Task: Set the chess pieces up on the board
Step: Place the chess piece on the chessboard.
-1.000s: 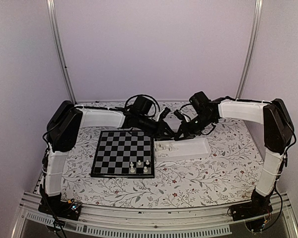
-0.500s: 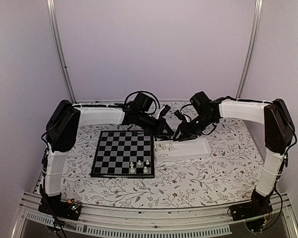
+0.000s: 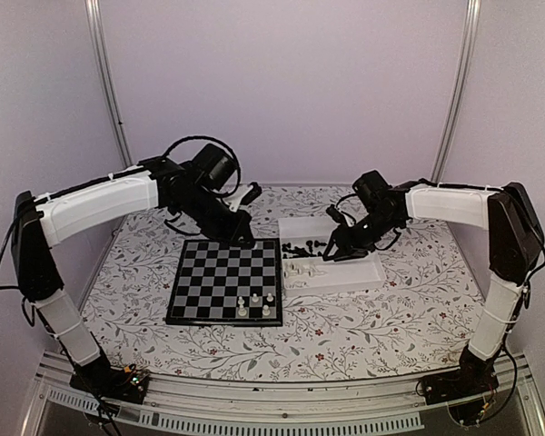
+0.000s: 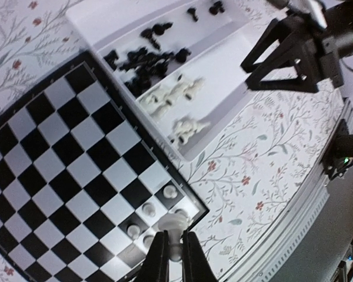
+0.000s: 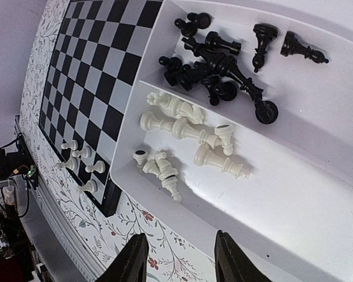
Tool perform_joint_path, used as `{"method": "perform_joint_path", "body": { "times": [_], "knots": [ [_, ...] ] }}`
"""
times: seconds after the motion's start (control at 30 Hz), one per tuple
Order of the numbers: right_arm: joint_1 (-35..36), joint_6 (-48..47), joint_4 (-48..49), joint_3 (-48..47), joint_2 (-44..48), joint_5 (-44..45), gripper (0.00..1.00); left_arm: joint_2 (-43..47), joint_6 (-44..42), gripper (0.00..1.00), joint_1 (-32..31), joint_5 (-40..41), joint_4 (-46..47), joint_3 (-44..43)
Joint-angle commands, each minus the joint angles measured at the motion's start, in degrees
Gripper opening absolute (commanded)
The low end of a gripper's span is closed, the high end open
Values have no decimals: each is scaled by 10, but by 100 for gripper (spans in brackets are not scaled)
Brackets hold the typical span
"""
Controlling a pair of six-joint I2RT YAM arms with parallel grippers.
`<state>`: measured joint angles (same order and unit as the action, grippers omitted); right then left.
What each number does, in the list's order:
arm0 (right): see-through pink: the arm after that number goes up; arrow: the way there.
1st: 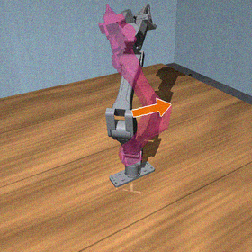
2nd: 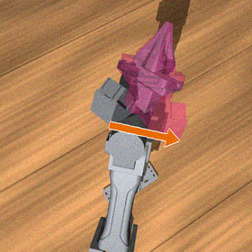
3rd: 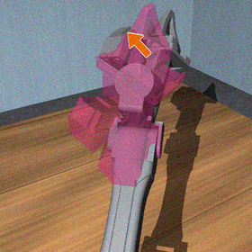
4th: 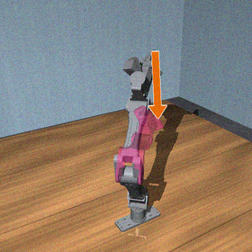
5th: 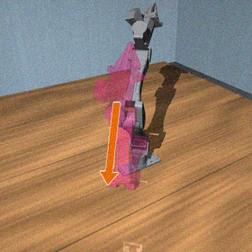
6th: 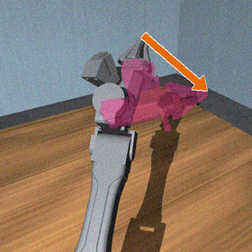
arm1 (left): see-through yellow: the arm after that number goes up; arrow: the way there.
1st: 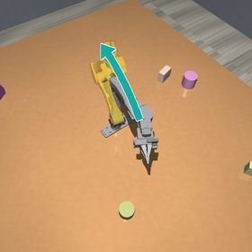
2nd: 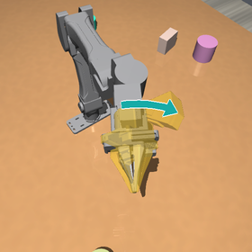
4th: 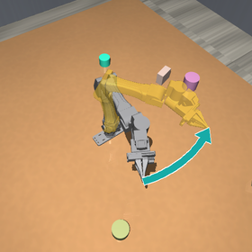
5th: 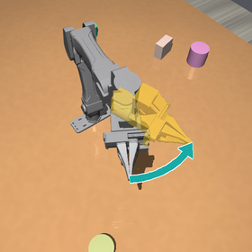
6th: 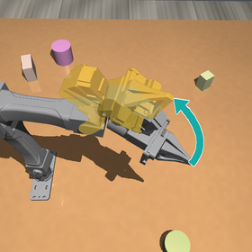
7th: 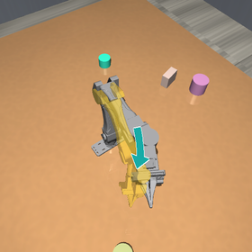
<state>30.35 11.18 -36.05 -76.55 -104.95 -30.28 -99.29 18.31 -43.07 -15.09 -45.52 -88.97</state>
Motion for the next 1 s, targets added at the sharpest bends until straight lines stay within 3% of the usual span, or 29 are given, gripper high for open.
{"method": "perform_joint_path", "body": {
  "times": [0.0, 0.5, 0.97],
  "knots": [
    [-2, 7, 2, -18, -26, 9, 41, 31, -11, 3, 3, 69, -99, 78],
    [-2, -2, 1, -33, -61, -1, 41, 20, 1, 4, 1, 74, -83, 169],
    [-1, -4, 0, -35, -71, -6, 41, -38, -3, 6, -6, 56, -35, 159]
  ]
}}
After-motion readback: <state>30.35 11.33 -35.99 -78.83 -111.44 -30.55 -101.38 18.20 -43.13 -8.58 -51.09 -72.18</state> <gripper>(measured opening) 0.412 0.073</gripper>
